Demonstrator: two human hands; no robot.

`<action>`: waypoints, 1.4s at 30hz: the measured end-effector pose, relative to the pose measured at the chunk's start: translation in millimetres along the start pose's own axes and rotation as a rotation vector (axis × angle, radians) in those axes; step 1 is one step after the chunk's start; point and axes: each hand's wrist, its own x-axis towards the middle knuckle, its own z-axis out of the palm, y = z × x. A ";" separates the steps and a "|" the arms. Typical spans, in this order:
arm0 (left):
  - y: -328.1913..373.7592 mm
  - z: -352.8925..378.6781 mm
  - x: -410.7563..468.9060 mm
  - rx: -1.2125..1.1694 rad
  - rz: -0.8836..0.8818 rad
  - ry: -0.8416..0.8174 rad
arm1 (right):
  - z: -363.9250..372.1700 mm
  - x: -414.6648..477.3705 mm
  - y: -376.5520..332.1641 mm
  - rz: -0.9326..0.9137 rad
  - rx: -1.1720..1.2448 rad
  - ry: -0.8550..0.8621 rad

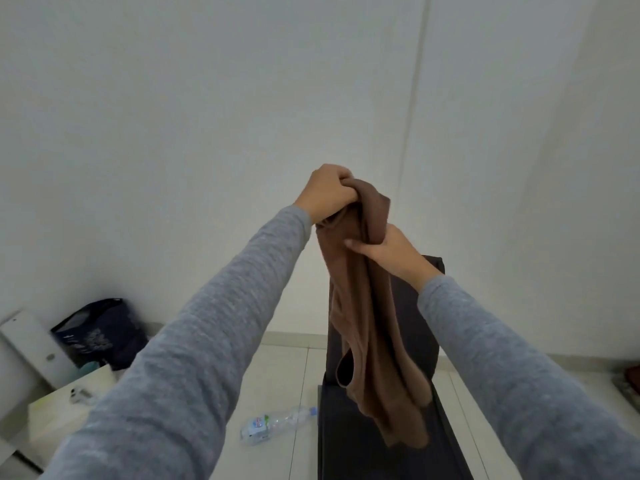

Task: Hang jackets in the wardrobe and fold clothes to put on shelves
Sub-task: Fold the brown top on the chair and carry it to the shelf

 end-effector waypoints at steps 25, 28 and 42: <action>-167.5 70.1 -113.1 -0.213 -0.581 0.410 | -45.0 -0.7 13.9 0.082 0.231 0.826; -160.3 47.8 -96.8 -0.132 -0.518 0.476 | -59.8 -12.5 37.2 0.191 0.269 0.927; -78.0 28.4 -36.2 -0.099 -0.056 0.236 | -54.7 -47.8 105.1 0.643 -0.056 0.487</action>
